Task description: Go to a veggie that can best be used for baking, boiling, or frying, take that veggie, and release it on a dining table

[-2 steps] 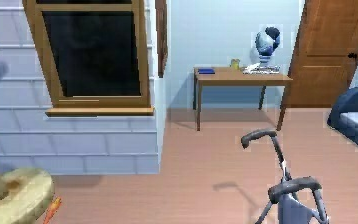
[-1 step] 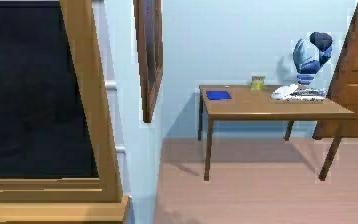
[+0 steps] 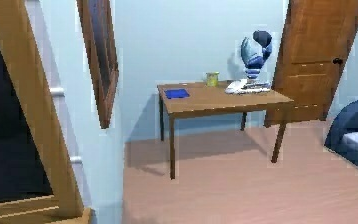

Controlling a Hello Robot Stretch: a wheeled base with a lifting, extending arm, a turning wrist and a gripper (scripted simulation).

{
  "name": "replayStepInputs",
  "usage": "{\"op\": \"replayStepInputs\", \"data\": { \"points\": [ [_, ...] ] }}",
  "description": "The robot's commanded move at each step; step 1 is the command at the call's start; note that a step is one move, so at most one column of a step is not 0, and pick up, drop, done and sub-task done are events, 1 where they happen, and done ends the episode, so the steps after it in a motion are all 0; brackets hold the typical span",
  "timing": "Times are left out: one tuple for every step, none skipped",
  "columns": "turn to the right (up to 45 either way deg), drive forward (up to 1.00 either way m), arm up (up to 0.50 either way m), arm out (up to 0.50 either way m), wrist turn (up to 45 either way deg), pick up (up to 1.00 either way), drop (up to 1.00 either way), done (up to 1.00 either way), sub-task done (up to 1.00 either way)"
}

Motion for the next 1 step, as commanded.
{"op": "replayStepInputs", "data": {
  "points": [
    [0.0,1.00,0.00,0.00,0.0,0.00,0.00,0.00,0.00]
  ]
}}
